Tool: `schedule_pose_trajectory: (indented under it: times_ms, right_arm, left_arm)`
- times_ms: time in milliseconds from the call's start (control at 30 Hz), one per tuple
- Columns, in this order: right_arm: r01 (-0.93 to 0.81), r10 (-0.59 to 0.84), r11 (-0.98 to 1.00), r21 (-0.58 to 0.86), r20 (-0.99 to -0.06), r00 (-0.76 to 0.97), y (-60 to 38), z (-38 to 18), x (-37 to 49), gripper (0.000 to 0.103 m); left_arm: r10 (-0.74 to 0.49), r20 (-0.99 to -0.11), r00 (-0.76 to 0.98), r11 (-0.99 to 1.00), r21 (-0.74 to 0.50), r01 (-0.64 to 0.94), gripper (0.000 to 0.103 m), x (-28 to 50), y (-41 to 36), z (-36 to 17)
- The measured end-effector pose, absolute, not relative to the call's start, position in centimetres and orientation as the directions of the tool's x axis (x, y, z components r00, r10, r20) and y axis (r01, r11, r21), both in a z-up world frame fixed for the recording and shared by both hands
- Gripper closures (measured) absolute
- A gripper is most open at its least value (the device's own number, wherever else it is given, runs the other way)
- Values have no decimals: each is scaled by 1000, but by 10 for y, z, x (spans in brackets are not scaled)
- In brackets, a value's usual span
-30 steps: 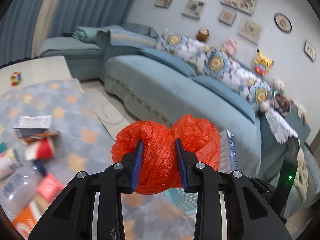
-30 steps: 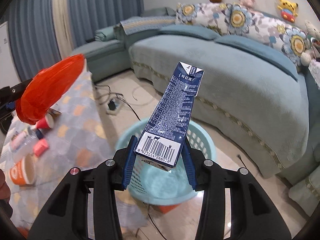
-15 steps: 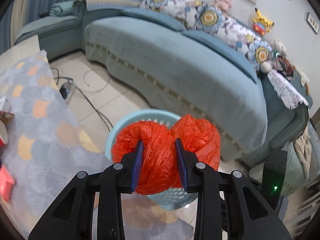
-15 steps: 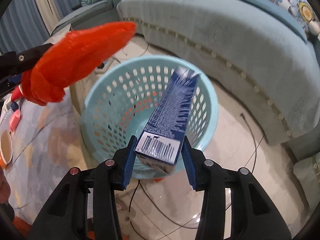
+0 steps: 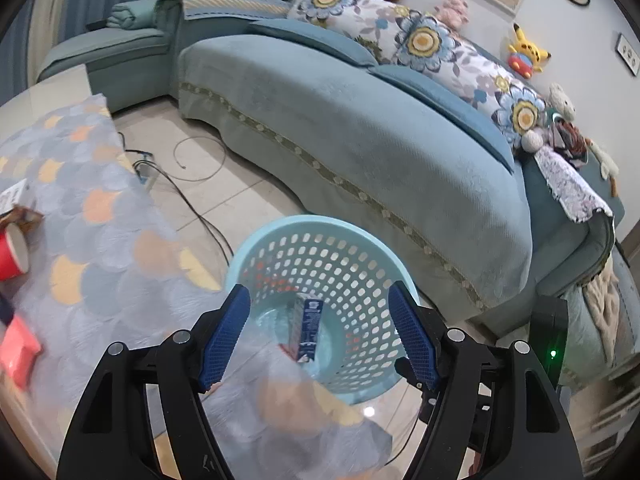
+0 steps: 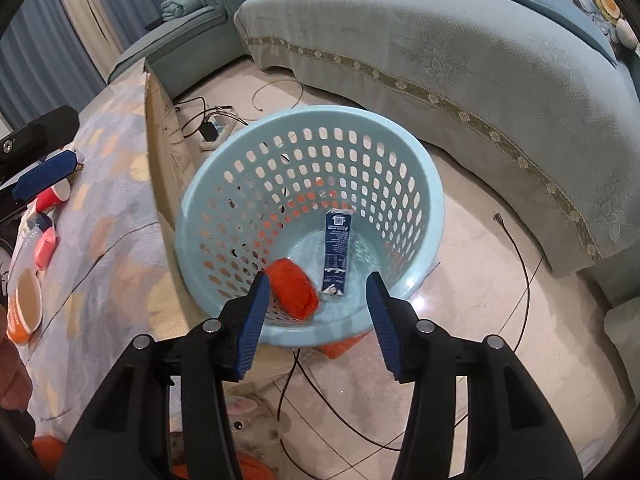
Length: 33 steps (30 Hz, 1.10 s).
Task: Collect trash
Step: 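Move both open tools back over the table toward the bottle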
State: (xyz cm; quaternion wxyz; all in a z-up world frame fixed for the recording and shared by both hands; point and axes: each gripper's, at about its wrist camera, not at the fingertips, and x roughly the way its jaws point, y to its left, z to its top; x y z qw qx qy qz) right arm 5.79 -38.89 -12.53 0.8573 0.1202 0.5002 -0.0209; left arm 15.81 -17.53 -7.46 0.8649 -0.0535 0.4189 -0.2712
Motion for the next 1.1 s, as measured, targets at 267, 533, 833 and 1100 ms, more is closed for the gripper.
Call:
schedule_pose_trajectory:
  times_ms: [267,533,833,1100]
  right_arm:
    - [84,113,979,187,-833,541,-356,-104,54,56]
    - [-67,195,978,196,-759,621,-292,-65,49,56]
    - [-258,298,952,162,-668,682,-199,-35,62,56]
    - [-353,376,920,170,-636,674,-133,-22,102,56]
  left_arm:
    - [-502,-662,557,863,-341,373,33,142,-129,-55]
    - [-461,-610,645,887,-346,306,33,120,-58,-27]
    - [-328,-614,718,942,-273,197,32,101,55,-26]
    - [-262,-703,661,965,-189,182,24,122,117,-67]
